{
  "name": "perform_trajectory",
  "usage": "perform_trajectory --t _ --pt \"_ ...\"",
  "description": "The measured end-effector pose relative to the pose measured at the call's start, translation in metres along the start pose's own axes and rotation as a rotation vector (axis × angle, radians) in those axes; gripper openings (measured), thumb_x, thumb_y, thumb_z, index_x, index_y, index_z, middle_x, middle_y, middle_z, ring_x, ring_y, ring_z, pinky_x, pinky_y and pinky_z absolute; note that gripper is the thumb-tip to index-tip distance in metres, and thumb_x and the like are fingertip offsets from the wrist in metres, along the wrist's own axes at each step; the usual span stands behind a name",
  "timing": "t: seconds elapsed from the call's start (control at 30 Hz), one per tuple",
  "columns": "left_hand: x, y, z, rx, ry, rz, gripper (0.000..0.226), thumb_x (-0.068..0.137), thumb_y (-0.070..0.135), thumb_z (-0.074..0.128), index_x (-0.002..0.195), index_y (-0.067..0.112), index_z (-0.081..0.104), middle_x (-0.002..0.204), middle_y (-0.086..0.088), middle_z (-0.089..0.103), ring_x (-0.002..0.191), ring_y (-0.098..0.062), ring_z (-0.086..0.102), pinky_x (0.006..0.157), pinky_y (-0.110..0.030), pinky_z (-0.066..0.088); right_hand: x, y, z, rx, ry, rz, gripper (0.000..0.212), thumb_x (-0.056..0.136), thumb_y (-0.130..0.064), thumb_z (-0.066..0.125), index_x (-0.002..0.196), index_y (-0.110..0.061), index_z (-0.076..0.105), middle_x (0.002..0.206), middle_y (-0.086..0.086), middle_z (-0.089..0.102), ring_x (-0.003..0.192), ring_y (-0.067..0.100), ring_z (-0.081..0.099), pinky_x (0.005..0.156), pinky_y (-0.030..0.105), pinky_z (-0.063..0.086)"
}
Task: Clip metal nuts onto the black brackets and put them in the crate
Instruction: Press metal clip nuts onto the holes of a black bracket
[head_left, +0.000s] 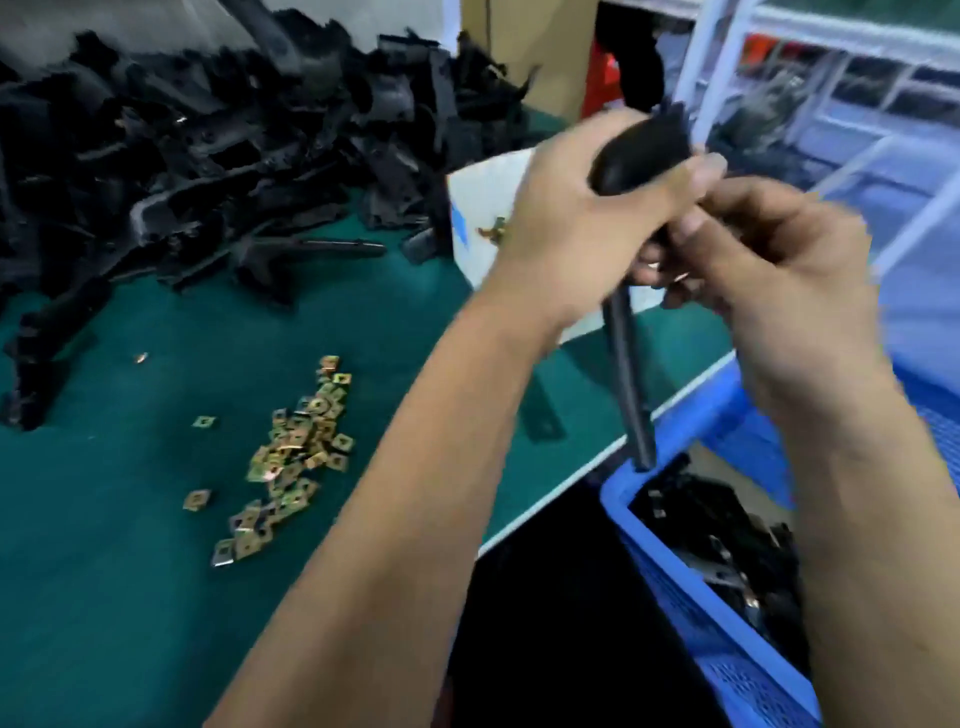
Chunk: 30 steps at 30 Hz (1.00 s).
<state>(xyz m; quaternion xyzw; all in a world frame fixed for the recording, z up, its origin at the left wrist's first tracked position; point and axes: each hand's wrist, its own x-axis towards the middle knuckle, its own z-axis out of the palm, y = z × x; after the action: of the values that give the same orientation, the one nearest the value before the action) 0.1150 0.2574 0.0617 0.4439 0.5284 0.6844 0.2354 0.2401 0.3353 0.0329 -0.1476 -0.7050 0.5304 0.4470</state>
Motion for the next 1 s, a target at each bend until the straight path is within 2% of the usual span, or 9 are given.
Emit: perform_trajectory --t 0.13,0.27,0.37,0.5,0.6,0.67,0.8,0.93,1.0 --pt "0.015 -0.037 0.13 0.091 -0.197 -0.108 0.018 0.089 0.014 0.08 0.097 0.003 0.067 0.08 -0.017 0.069 0.059 -0.022 0.062 0.058 -0.045 0.062 -0.041 0.021 -0.121 0.031 0.181 0.132 0.024 0.095 -0.033 0.072 0.114 -0.02 0.067 0.084 0.001 0.074 0.074 0.022 0.069 0.072 0.037 0.053" --pt "-0.006 -0.108 0.206 0.045 -0.331 -0.402 0.018 0.091 0.015 0.079 0.092 0.003 0.064 0.086 -0.022 0.068 0.069 -0.022 0.061 0.074 -0.056 0.062 -0.091 0.059 -0.187 0.038 0.258 0.32 0.02 0.089 -0.028 0.074 0.107 -0.025 0.07 0.083 0.003 0.073 0.071 0.019 0.069 0.067 0.026 0.055" --pt "-0.04 -0.168 0.231 0.008 -0.336 -0.627 0.012 0.092 0.012 0.077 0.092 0.008 0.066 0.083 -0.011 0.065 0.07 -0.021 0.061 0.072 -0.045 0.061 -0.131 0.103 -0.213 -0.045 0.268 0.513 0.014 0.097 -0.007 0.064 0.105 -0.016 0.071 0.084 0.012 0.071 0.074 0.018 0.071 0.065 0.021 0.055" --pt "-0.083 -0.229 0.237 0.093 -0.278 -0.844 0.016 0.09 0.013 0.08 0.103 0.006 0.075 0.092 -0.007 0.069 0.085 -0.016 0.062 0.073 -0.028 0.051 -0.178 0.159 -0.222 -0.072 0.274 0.812 0.018 0.094 -0.003 0.069 0.11 0.006 0.068 0.09 0.019 0.062 0.084 0.026 0.059 0.081 0.038 0.048" --pt "-0.098 -0.256 0.229 0.09 -0.274 -1.088 0.014 0.09 0.023 0.08 0.094 0.022 0.067 0.091 0.001 0.07 0.09 -0.019 0.066 0.08 -0.028 0.051 -0.201 0.189 -0.215 -0.023 0.323 0.979 0.023 0.093 -0.001 0.071 0.113 0.011 0.068 0.088 0.017 0.063 0.079 0.026 0.059 0.073 0.035 0.049" --pt "-0.101 -0.268 0.226 0.101 -0.297 -1.203 0.02 0.088 0.029 0.081 0.101 0.021 0.069 0.107 -0.004 0.074 0.104 -0.024 0.069 0.091 -0.034 0.054 -0.212 0.205 -0.209 -0.001 0.348 1.051 0.021 0.093 0.001 0.071 0.111 0.012 0.069 0.089 0.019 0.069 0.072 0.022 0.067 0.064 0.029 0.055" --pt "-0.103 -0.277 0.223 0.165 -0.301 -1.246 0.05 0.089 0.037 0.076 0.131 0.012 0.066 0.126 -0.011 0.07 0.115 -0.029 0.066 0.099 -0.037 0.051 -0.22 0.239 -0.205 -0.192 0.366 1.12 0.024 0.093 -0.004 0.074 0.113 0.01 0.072 0.066 -0.004 0.072 0.051 0.002 0.062 0.049 0.016 0.048" --pt "-0.104 -0.275 0.217 0.358 -0.357 -1.167 0.071 0.088 0.046 0.071 0.149 0.016 0.05 0.149 -0.009 0.055 0.133 -0.031 0.055 0.112 -0.046 0.046 -0.209 0.262 -0.205 -0.481 0.178 1.187 0.051 0.09 -0.022 0.081 0.136 -0.009 0.064 0.113 0.005 0.075 0.093 0.015 0.071 0.074 0.025 0.053" --pt "-0.102 -0.273 0.211 0.515 -0.447 -1.08 0.071 0.086 0.051 0.068 0.147 0.02 0.051 0.15 -0.007 0.052 0.134 -0.03 0.052 0.112 -0.046 0.045 -0.202 0.268 -0.203 -0.554 0.15 1.256 0.065 0.086 -0.025 0.083 0.144 -0.012 0.056 0.12 0.01 0.072 0.093 0.021 0.07 0.073 0.03 0.053"
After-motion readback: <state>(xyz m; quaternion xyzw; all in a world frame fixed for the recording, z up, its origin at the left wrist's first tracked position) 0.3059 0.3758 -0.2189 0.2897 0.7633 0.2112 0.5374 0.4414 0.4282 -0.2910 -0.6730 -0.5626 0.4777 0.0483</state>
